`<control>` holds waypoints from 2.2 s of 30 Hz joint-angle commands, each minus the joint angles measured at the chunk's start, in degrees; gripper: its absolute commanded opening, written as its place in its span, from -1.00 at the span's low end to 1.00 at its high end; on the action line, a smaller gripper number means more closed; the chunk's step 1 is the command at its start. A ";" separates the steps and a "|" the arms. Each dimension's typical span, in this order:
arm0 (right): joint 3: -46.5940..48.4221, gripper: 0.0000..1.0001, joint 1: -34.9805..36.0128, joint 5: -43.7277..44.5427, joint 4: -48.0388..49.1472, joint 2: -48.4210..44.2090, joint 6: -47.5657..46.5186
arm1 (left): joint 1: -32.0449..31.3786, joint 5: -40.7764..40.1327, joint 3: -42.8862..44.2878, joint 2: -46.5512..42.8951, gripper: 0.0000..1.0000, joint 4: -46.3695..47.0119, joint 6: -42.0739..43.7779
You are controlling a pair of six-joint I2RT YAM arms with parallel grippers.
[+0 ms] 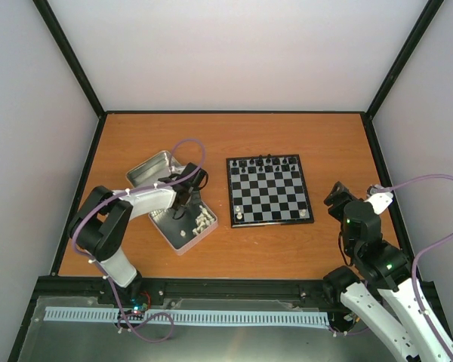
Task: Set up the chess pieces on the board
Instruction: Pick up the chess piece from the storage box, then place the chess piece on the chessboard.
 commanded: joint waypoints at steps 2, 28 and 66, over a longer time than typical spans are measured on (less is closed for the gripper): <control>-0.97 0.70 -0.11 0.52 1.28 0.51 0.10 | 0.59 -4.23 -1.26 0.06 -0.61 5.12 -4.63; -1.16 0.70 -0.14 -0.16 1.53 1.08 -0.12 | 0.06 -2.76 -5.48 -6.25 -0.96 5.11 -4.71; -2.08 0.70 -0.11 -0.41 0.59 -0.61 1.07 | -25.51 11.18 19.72 9.01 -0.87 0.69 20.89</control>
